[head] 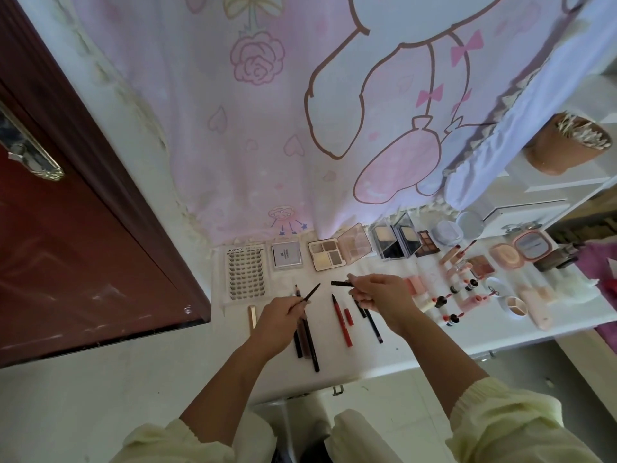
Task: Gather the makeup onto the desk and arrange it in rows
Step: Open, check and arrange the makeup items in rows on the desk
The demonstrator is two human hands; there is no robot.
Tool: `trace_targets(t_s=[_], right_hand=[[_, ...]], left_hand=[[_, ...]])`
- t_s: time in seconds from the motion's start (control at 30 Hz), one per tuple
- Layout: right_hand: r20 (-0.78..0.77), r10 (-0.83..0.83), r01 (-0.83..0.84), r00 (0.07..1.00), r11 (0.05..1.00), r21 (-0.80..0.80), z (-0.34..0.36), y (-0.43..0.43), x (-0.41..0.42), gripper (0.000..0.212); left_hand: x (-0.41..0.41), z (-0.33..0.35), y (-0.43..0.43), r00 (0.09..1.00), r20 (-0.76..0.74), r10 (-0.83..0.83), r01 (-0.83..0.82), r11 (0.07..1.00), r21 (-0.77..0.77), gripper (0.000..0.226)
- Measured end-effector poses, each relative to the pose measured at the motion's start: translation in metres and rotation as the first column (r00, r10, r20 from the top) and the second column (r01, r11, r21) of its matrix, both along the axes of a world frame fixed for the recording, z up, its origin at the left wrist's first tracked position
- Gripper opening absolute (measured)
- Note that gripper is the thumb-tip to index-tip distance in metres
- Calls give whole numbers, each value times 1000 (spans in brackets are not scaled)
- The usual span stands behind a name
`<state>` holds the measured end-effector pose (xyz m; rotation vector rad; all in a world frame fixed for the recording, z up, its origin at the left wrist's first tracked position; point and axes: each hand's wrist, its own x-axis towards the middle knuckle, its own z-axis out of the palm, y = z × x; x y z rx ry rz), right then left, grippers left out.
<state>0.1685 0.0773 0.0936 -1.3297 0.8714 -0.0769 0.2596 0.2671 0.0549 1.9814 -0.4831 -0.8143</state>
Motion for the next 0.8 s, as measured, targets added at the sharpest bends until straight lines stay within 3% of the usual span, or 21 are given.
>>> trace_targets(t_s=[0.07, 0.2, 0.33, 0.5, 0.63, 0.8], right_hand=[[3, -61, 61, 998, 996, 64, -6, 3, -5, 15], [-47, -104, 109, 993, 988, 108, -24, 11, -15, 14], [-132, -135, 135, 982, 991, -8, -50, 19, -18, 5], [-210, -166, 134, 964, 978, -157, -73, 31, -10, 6], [-300, -111, 23, 948, 959, -283, -83, 34, -1, 12], [-451, 27, -282, 892, 813, -510, -84, 33, 2, 9]], left_hand=[[-1, -7, -5, 984, -87, 158, -164, 985, -61, 22], [-6, -15, -21, 960, -108, 259, -262, 965, -18, 20], [-10, -21, -41, 948, -110, 298, -290, 954, 83, 23], [-12, -28, -55, 971, -87, 223, -199, 954, 224, 26], [-6, -33, -59, 984, 25, 174, -172, 929, 328, 32], [5, -35, -65, 988, 1, 156, -145, 915, 377, 28]])
